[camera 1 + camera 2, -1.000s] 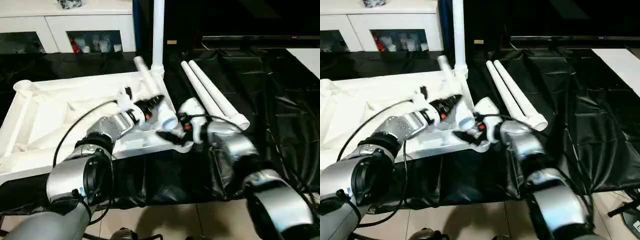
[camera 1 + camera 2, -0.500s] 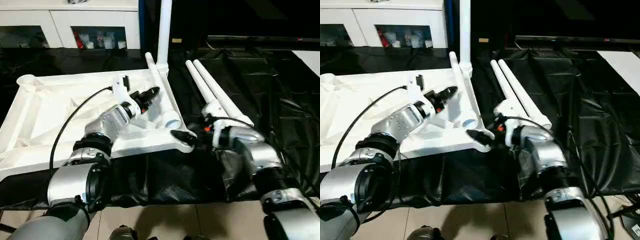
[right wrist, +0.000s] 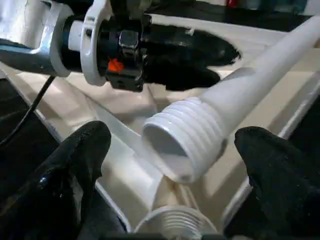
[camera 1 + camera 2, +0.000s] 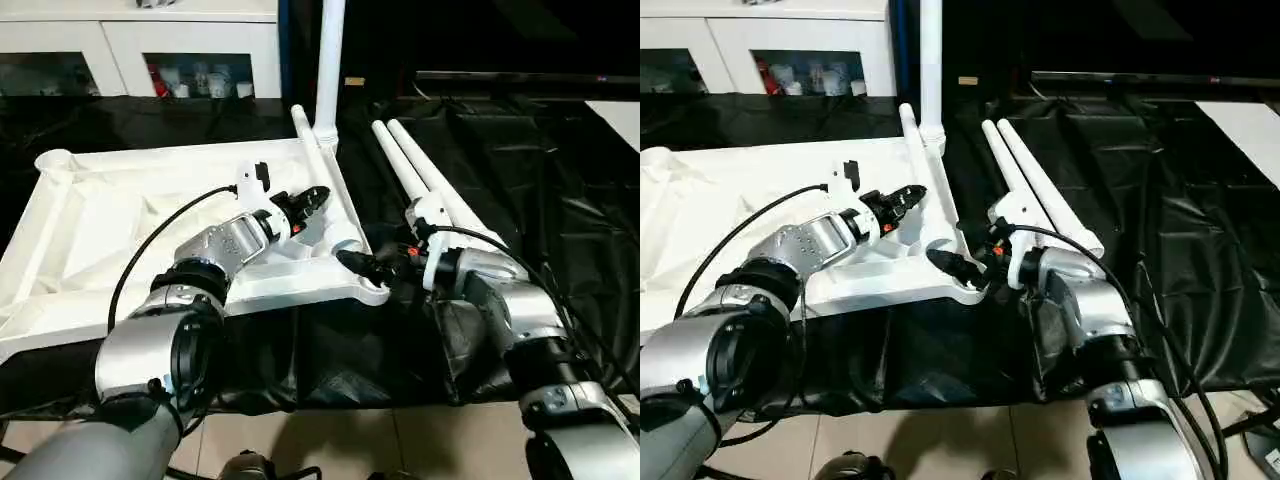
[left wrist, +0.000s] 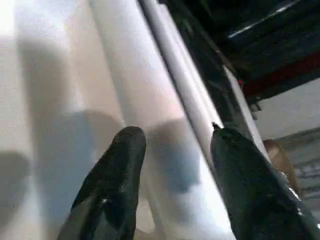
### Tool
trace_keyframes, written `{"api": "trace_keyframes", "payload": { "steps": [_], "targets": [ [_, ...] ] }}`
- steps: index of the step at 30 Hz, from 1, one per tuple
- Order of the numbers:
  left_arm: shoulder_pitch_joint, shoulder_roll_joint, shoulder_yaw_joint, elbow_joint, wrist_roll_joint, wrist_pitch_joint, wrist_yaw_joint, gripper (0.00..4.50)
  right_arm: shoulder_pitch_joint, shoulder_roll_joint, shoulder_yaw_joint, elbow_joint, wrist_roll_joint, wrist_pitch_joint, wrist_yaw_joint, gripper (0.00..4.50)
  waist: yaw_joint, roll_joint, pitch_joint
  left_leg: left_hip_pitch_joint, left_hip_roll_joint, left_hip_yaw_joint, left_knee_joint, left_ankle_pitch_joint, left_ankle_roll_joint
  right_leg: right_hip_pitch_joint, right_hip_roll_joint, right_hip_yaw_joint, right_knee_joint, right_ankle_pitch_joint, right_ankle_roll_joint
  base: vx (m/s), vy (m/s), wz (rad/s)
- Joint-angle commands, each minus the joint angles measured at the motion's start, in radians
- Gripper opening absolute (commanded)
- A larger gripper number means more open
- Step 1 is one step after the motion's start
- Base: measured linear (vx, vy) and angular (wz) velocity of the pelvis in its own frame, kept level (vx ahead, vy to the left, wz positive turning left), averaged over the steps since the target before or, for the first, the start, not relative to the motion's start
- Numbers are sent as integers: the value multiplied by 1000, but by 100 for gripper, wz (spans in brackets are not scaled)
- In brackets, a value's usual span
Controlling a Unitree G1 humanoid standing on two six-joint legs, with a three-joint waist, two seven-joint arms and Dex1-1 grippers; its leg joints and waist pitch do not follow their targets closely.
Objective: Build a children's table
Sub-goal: Insert table leg to table base
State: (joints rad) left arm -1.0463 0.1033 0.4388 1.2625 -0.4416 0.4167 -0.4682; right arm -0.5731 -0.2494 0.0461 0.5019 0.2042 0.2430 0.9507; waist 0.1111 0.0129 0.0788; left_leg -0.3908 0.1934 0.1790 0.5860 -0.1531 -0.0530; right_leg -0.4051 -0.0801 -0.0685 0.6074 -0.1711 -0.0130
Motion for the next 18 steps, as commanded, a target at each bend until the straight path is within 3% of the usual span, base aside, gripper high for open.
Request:
{"api": "trace_keyframes", "payload": {
  "steps": [1,2,5,6,12,14,15,18],
  "targets": [
    [-29,-2,16,15,-16,15,14,273,11,-7,-3,-32,6,22,-9,450,-4,12,-87,24,29,-12,-60,-238,37,59,-63,39,-75,-150,-242,0,0,0],
    [-30,-1,16,20,-15,18,16,272,13,-7,-3,-40,7,28,-11,450,-4,10,-88,23,28,-13,-59,-236,38,61,-63,38,-74,-146,-244,0,0,0],
    [-32,-4,8,33,-4,23,20,309,20,-10,4,-61,6,42,-16,450,-8,19,-89,24,28,-13,-57,-232,44,60,-63,37,-73,-146,-247,0,0,0],
    [-32,-5,7,36,-2,23,17,309,22,-11,6,-67,6,46,-17,450,-10,16,-89,24,27,-12,-57,-236,46,60,-61,37,-77,-155,-246,0,0,0],
    [-54,-13,12,47,6,28,-2,360,24,-10,17,-80,-1,59,-30,450,-20,22,-89,22,25,-13,-56,-240,47,61,-61,36,-80,-184,-239,0,0,0],
    [-60,-17,-22,49,41,24,-18,370,25,-9,20,-83,-5,63,-34,450,-24,22,-88,21,25,-13,-56,-234,51,61,-60,35,-81,-176,-242,0,0,0],
    [-64,-20,-53,51,72,18,-29,381,28,-9,22,-88,-5,67,-36,450,-24,17,-89,21,25,-13,-56,-231,55,62,-60,35,-81,-181,-239,0,0,0],
    [-71,-30,-125,56,151,-6,-13,408,32,-6,29,-96,-8,73,-38,450,-25,18,-89,20,26,-12,-55,-218,61,61,-62,36,-81,-178,-233,0,0,0]
  ]
}}
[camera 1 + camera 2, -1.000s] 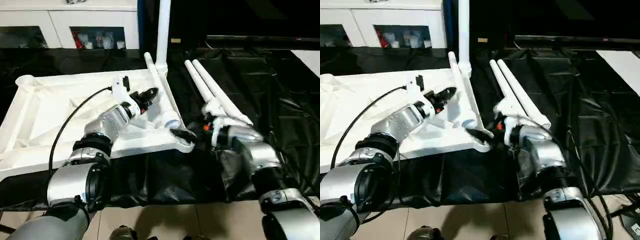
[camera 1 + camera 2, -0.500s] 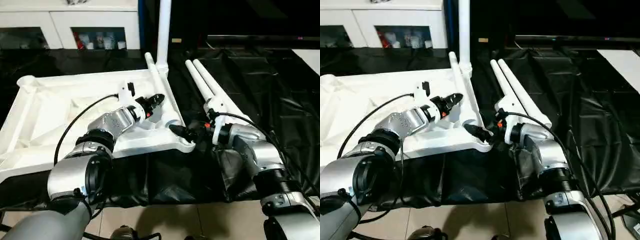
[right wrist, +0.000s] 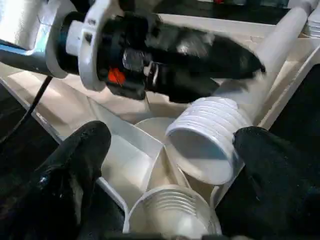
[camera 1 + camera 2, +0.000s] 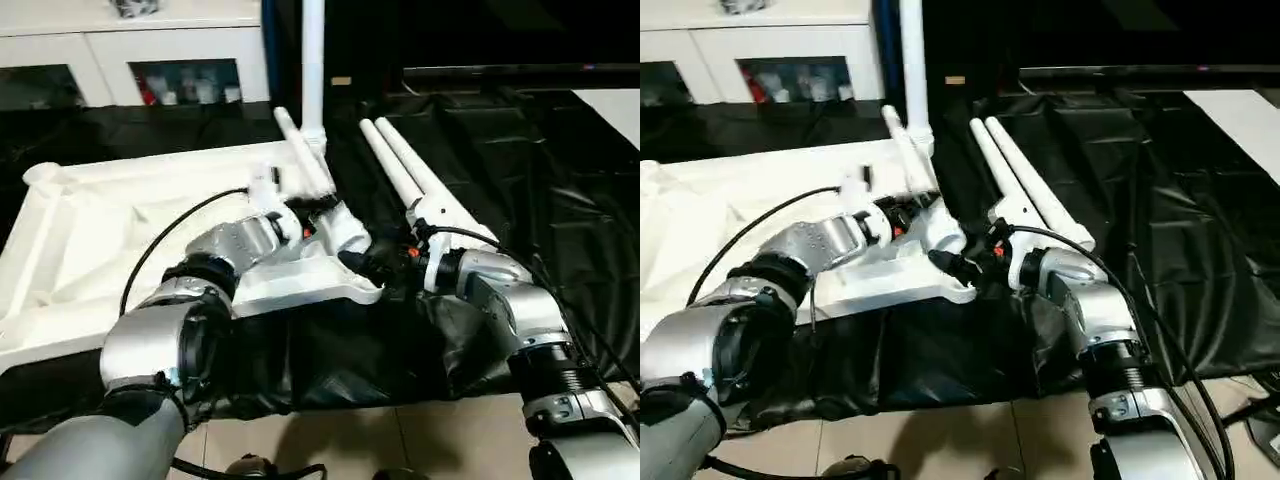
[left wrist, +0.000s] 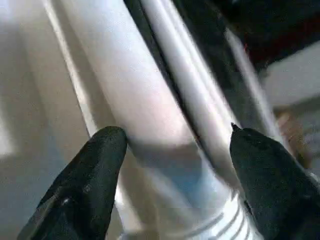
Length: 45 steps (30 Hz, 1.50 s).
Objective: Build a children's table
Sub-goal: Insert table leg to table base
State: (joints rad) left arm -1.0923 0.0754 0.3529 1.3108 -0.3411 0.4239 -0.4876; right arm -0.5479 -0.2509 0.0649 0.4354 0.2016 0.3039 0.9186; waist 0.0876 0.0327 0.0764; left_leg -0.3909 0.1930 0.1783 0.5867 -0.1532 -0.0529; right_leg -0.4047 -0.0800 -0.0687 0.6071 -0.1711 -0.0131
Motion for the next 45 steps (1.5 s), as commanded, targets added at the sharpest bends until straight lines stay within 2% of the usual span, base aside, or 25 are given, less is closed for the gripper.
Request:
{"api": "trace_keyframes", "payload": {
  "steps": [1,4,5,6,7,10,13,14,18,19,22,24,27,30,36,38,40,44,45],
  "targets": [
    [-26,-6,-72,10,87,-24,23,408,8,-4,12,-31,-7,14,-7,450,-1,-10,-87,21,28,-12,-57,-218,64,61,-62,36,-82,-183,-229,0,0,0],
    [-26,-10,-111,14,129,-35,43,446,10,-4,15,-33,-8,16,-8,450,0,-6,-83,21,26,-12,-57,-228,62,61,-63,36,-86,-217,-221,0,0,0],
    [-27,-13,-126,16,146,-42,48,446,9,-4,17,-31,-9,16,-9,450,0,-7,-84,22,25,-12,-56,-230,60,60,-63,36,-86,-226,-219,0,0,0],
    [-34,-22,-173,21,200,-57,83,446,4,-2,21,-25,-12,15,-11,450,1,-11,-85,21,26,-12,-56,-224,60,62,-64,37,-86,-227,-217,0,0,0],
    [-34,-22,-173,21,200,-57,83,446,4,-2,21,-25,-12,15,-11,450,1,-7,-85,22,29,-14,-58,-226,59,60,-63,36,-85,-230,-210,0,0,0],
    [-36,-29,-221,29,256,-76,114,446,1,-4,26,-24,-13,15,-15,450,0,-10,-85,21,26,-13,-57,-227,61,60,-63,37,-89,-239,-204,0,0,0],
    [-32,-30,-256,33,298,-92,122,446,0,-7,30,-25,-16,16,-17,450,1,-9,-86,20,26,-13,-56,-212,65,61,-63,36,-85,-214,-212,0,0,0],
    [-32,-26,-272,34,316,-103,123,446,-2,-9,33,-23,-22,14,-22,450,1,-5,-86,19,25,-13,-55,-214,64,61,-63,36,-86,-215,-214,0,0,0],
    [-35,-20,-263,36,313,-105,120,446,-3,-15,34,-22,-25,16,-27,450,0,-6,-86,22,24,-13,-56,-230,61,60,-62,34,-89,-236,-214,0,0,0],
    [-37,-18,-263,37,315,-106,119,418,-4,-17,35,-22,-26,16,-26,450,0,-7,-86,21,23,-13,-55,-232,61,61,-61,34,-89,-240,-212,0,0,0],
    [-43,-12,-241,38,299,-100,116,418,-2,-27,44,-21,-32,9,-24,450,0,-5,-86,22,23,-13,-55,-236,60,60,-61,34,-90,-245,-211,0,0,0],
    [-42,-9,-230,39,296,-102,116,385,-3,-28,47,-17,-37,3,-24,450,-1,-5,-86,20,24,-14,-56,-234,61,60,-61,33,-89,-234,-215,0,0,0],
    [-41,-11,-207,40,277,-95,116,374,-5,-27,49,-14,-39,2,-24,450,0,-7,-87,21,23,-13,-54,-233,64,60,-61,34,-88,-232,-218,0,0,0],
    [-38,-12,-187,42,260,-87,120,345,-5,-27,54,-13,-42,0,-26,450,0,-7,-86,20,23,-14,-55,-229,65,60,-62,33,-87,-237,-219,0,0,0],
    [-27,-18,-168,46,248,-70,116,302,-11,-31,65,-2,-48,-7,-28,450,0,-7,-88,20,24,-13,-53,-214,73,60,-61,34,-82,-183,-239,0,0,0],
    [-25,-20,-163,47,252,-69,115,296,-12,-33,65,1,-53,-10,-26,450,0,-6,-87,21,25,-13,-54,-218,73,60,-62,34,-83,-189,-239,0,0,0],
    [-23,-21,-161,47,255,-71,115,265,-15,-34,65,5,-57,-13,-26,450,0,-6,-87,21,24,-13,-54,-223,71,61,-62,34,-85,-199,-235,0,0,0],
    [-21,-20,-152,45,247,-76,105,253,-17,-36,63,6,-55,-16,-31,450,0,-6,-87,21,24,-13,-54,-222,71,61,-62,34,-84,-195,-233,0,0,0],
    [-20,-18,-150,44,246,-77,104,232,-18,-37,63,5,-54,-17,-32,450,0,-6,-87,21,24,-13,-54,-221,71,61,-62,34,-85,-198,-234,0,0,0]
  ]
}}
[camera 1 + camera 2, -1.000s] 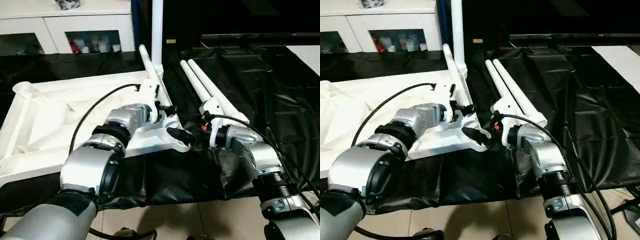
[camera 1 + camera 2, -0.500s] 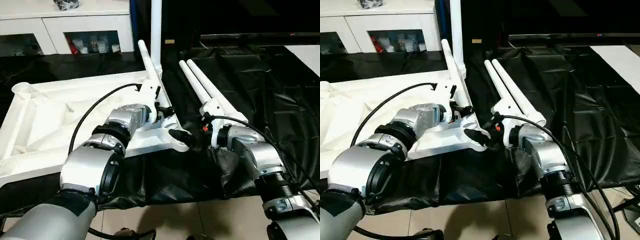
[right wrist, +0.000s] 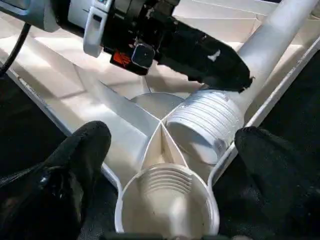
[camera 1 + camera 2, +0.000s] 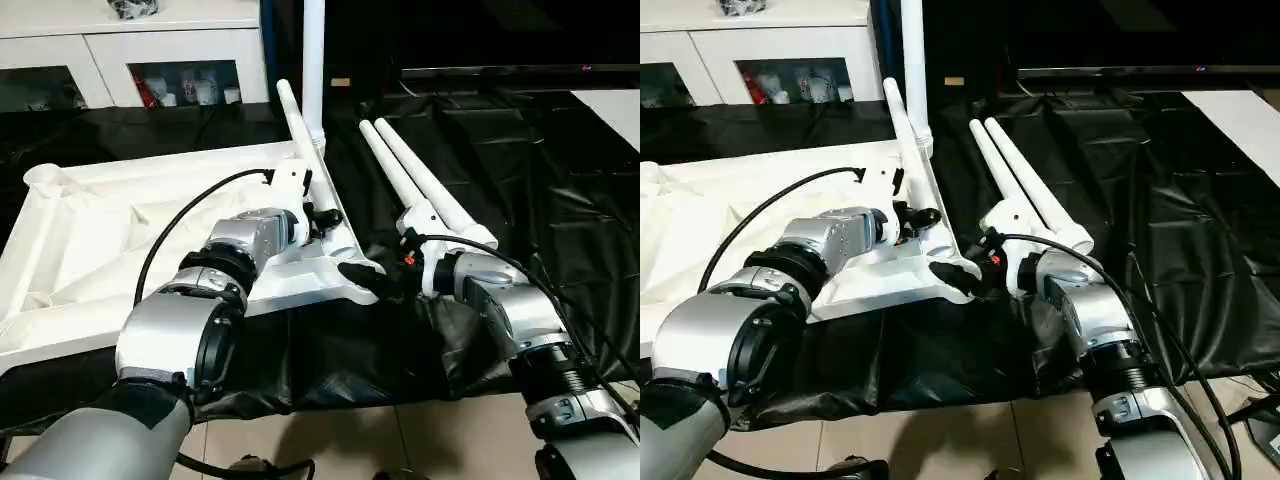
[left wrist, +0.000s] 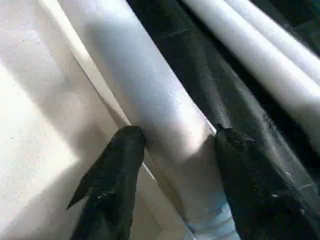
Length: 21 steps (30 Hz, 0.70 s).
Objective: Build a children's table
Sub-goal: Insert table leg to table base
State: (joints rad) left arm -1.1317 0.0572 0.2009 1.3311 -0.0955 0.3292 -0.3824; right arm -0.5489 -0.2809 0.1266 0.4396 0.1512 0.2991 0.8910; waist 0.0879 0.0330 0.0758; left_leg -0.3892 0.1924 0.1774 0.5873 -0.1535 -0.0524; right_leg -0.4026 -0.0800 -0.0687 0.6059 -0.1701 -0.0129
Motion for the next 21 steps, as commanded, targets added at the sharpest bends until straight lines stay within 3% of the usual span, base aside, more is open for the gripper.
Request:
{"api": "trace_keyframes", "payload": {
  "steps": [1,2,8,12,13,14,15,17,18,19,20,21],
  "targets": [
    [19,4,8,23,-3,13,-3,223,-18,-7,-2,-1,-1,-12,-6,450,0,-6,-87,19,25,-12,-55,-224,70,59,-62,34,-84,-202,-234,0,0,0],
    [17,9,13,21,-6,8,-6,220,-20,-8,-8,-2,3,-13,-8,450,1,-2,-86,19,25,-13,-55,-226,69,58,-62,34,-84,-203,-234,0,0,0],
    [1,49,-14,-2,18,-33,-90,178,-30,-22,-56,-22,35,2,-15,450,4,-6,-87,20,26,-13,-57,-223,67,59,-63,35,-82,-201,-232,0,0,0],
    [-12,84,-16,-65,-13,-17,-250,141,-39,-27,-87,-30,65,25,-17,450,9,-18,-87,19,28,-10,-56,-194,77,59,-68,36,-77,-178,-252,0,0,0],
    [5,107,-25,-134,-26,-21,-319,135,-56,-16,-92,-13,68,27,-33,450,10,-23,-87,17,31,-11,-57,-183,79,60,-70,36,-74,-169,-260,0,0,0],
    [13,115,-29,-160,-29,-30,-337,131,-63,-11,-94,-5,68,27,-42,450,11,-19,-87,15,31,-12,-57,-177,77,60,-71,35,-70,-168,-265,0,0,0],
    [22,124,-28,-188,-34,-30,-344,122,-73,-4,-97,7,65,27,-57,450,9,-25,-86,16,34,-10,-58,-181,75,57,-71,36,-70,-169,-269,0,0,0],
    [39,137,-24,-232,-45,-23,-349,111,-91,7,-101,33,57,20,-82,450,7,-22,-85,16,32,-10,-57,-185,70,56,-73,37,-67,-184,-272,0,0,0],
    [109,173,-20,-379,-54,-81,-339,111,-155,45,-118,128,41,-2,-158,450,9,-25,-84,20,35,-10,-58,-187,66,54,-75,38,-68,-200,-268,0,0,0],
    [141,187,-16,-442,-56,-108,-335,111,-182,61,-124,167,36,-14,-189,450,2,-49,-82,7,34,-12,-62,-179,60,59,-79,35,-65,-231,-258,0,0,0],
    [179,205,-27,-507,-37,-159,-330,111,-208,76,-130,206,34,-27,-215,450,8,-35,-86,16,39,-14,-62,-183,49,55,-83,36,-64,-243,-255,0,0,0],
    [217,227,-49,-566,-4,-200,-322,130,-235,90,-132,247,29,-42,-239,450,0,-36,-85,15,42,-12,-64,-185,38,49,-78,39,-63,-242,-244,0,0,0]
  ]
}}
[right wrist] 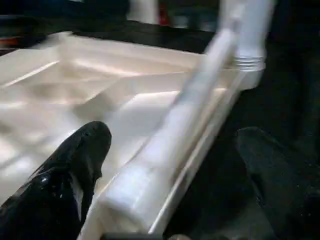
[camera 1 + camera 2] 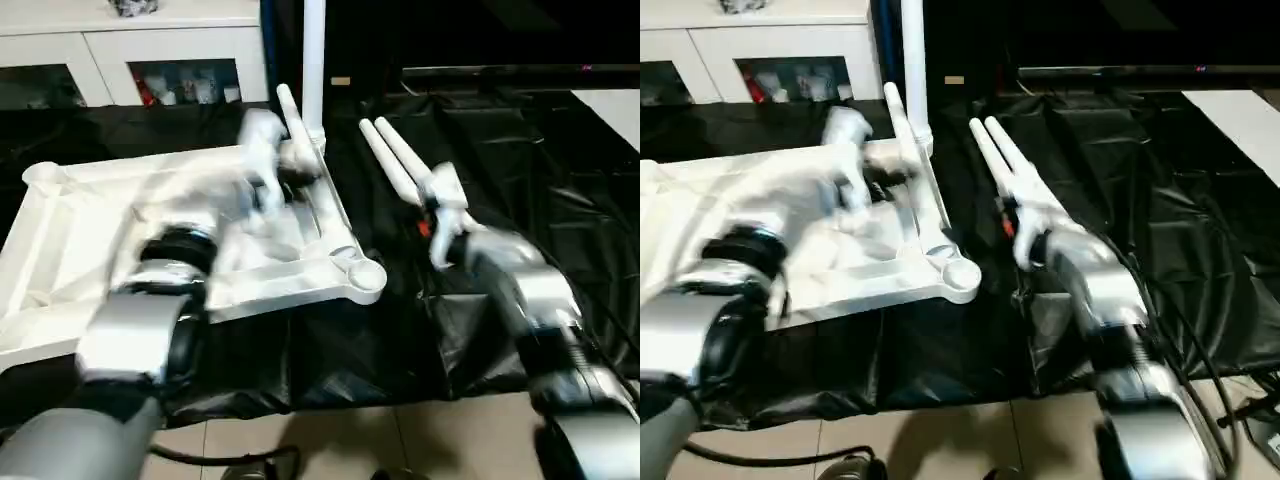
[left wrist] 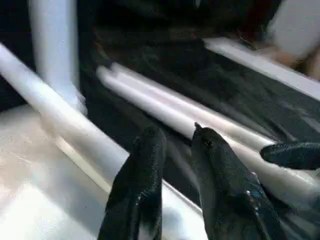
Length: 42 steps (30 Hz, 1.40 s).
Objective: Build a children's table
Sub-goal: Insert table leg to table base
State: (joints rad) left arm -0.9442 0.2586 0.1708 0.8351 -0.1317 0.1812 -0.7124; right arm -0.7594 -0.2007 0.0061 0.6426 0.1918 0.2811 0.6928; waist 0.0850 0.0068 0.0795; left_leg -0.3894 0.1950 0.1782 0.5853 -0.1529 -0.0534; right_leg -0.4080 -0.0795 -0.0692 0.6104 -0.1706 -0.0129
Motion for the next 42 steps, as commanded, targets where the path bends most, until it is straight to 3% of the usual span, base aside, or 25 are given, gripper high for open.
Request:
{"api": "trace_keyframes", "payload": {
  "steps": [1,2,3,4,5,6,7,8,9,10,11,12,13,14,15,16,17,19,22,27,30,34,36,37,42],
  "targets": [
    [77,45,-36,-148,54,-60,-6,130,-57,25,-10,95,-26,-47,-72,450,4,-25,-91,19,47,-12,-65,-189,26,49,-81,41,-64,-231,-234,0,0,0],
    [87,49,-39,-165,58,-59,-9,140,-63,28,-9,105,-29,-51,-79,450,2,-20,-90,16,45,-14,-67,-182,20,51,-78,40,-58,-222,-232,0,0,0],
    [167,84,-60,-297,80,-34,-37,147,-120,55,-9,195,-49,-81,-141,450,9,-31,-93,28,51,-9,-66,-178,12,43,-81,41,-57,-198,-231,0,0,0],
    [219,107,-68,-381,92,-20,-51,147,-157,73,-10,253,-61,-96,-192,450,7,-42,-90,19,45,-6,-70,-150,13,46,-73,39,-52,-171,-235,0,0,0],
    [246,119,-71,-423,100,-12,-54,157,-178,82,-9,286,-70,-104,-224,450,13,-30,-95,26,52,-8,-66,-144,5,41,-81,41,-44,-151,-240,0,0,0],
    [305,146,-73,-520,112,24,-54,167,-217,102,-7,350,-83,-118,-278,450,12,-42,-95,30,53,-2,-67,-133,-2,35,-73,40,-40,-101,-250,0,0,0],
    [305,146,-73,-520,112,24,-54,178,-217,102,-7,350,-83,-118,-278,450,12,-42,-91,25,49,-1,-67,-129,-2,36,-70,41,-37,-91,-250,0,0,0],
    [328,157,-71,-560,115,45,-50,183,-231,109,-5,372,-88,-123,-295,450,17,-38,-89,31,46,2,-67,-142,-5,32,-66,41,-40,-92,-245,0,0,0],
    [406,191,-48,-679,118,100,-34,183,-272,136,-8,440,-96,-133,-347,450,23,-55,-89,33,49,5,-68,-153,-14,31,-68,41,-38,-81,-241,0,0,0],
    [471,216,-23,-784,114,152,-16,212,-304,157,-11,494,-102,-139,-386,450,29,-59,-89,25,53,1,-74,-157,-25,40,-76,40,-30,-103,-230,0,0,0],
    [483,221,-20,-802,114,160,-13,212,-310,161,-12,504,-104,-140,-394,450,30,-52,-90,34,58,1,-74,-179,-36,33,-80,40,-32,-115,-226,0,0,0],
    [533,247,-2,-889,111,197,-14,220,-333,174,-11,540,-111,-141,-422,450,26,-81,-82,31,49,8,-76,-197,-42,30,-65,39,-41,-130,-209,0,0,0],
    [574,271,20,-965,106,237,-22,224,-347,183,-10,560,-118,-138,-444,450,32,-92,-81,31,49,6,-80,-213,-50,31,-68,40,-39,-148,-196,0,0,0],
    [591,280,29,-997,105,253,-26,229,-355,186,-11,572,-122,-140,-458,450,34,-86,-81,29,49,4,-77,-219,-56,31,-73,43,-34,-155,-189,0,0,0],
    [650,315,68,-1118,87,325,-48,255,-377,197,-14,611,-135,-149,-502,450,39,-76,-79,38,49,4,-80,-249,-74,21,-70,43,-39,-168,-174,0,0,0],
    [650,315,68,-1118,87,325,-48,255,-377,197,-14,611,-135,-149,-502,450,40,-96,-75,31,50,1,-83,-269,-90,25,-69,42,-35,-180,-167,0,0,0],
    [705,347,115,-1239,68,404,-72,265,-398,206,-21,645,-145,-162,-540,450,47,-102,-73,34,48,1,-86,-292,-95,22,-66,40,-42,-207,-158,0,0,0],
    [748,384,158,-1335,56,480,-99,275,-409,210,-26,662,-149,-169,-560,450,56,-98,-72,39,47,-2,-84,-343,-127,14,-66,42,-40,-210,-146,0,0,0],
    [794,435,198,-1445,8,598,-95,306,-424,214,-36,689,-152,-177,-570,450,65,-108,-67,42,42,-2,-84,-424,-141,6,-61,44,-40,-255,-141,0,0,0],
    [841,498,256,-1548,-18,724,-119,340,-424,220,-85,712,-122,-150,-558,450,89,-109,-61,40,39,-11,-87,-503,-138,1,-67,50,-55,-375,-118,0,0,0],
    [856,532,300,-1598,-49,793,-149,361,-413,215,-110,721,-117,-127,-592,450,101,-102,-59,39,38,-21,-89,-559,-152,0,-69,48,-59,-439,-107,0,0,0],
    [855,562,329,-1636,-103,854,-148,361,-400,205,-141,726,-107,-136,-614,450,117,-96,-60,46,35,-24,-88,-602,-159,-8,-65,48,-59,-445,-109,0,0,0],
    [845,567,331,-1643,-122,883,-143,361,-395,201,-161,726,-101,-135,-614,450,121,-95,-59,47,35,-25,-89,-624,-158,-10,-63,47,-62,-450,-109,0,0,0],
    [843,567,330,-1644,-125,890,-141,361,-391,200,-164,727,-101,-130,-613,450,126,-89,-60,48,34,-29,-88,-637,-160,-10,-64,47,-61,-460,-107,0,0,0],
    [839,570,311,-1652,-137,925,-132,361,-379,200,-182,730,-93,-87,-589,450,142,-87,-58,53,32,-35,-88,-690,-160,-13,-64,47,-70,-503,-98,0,0,0]
  ]
}}
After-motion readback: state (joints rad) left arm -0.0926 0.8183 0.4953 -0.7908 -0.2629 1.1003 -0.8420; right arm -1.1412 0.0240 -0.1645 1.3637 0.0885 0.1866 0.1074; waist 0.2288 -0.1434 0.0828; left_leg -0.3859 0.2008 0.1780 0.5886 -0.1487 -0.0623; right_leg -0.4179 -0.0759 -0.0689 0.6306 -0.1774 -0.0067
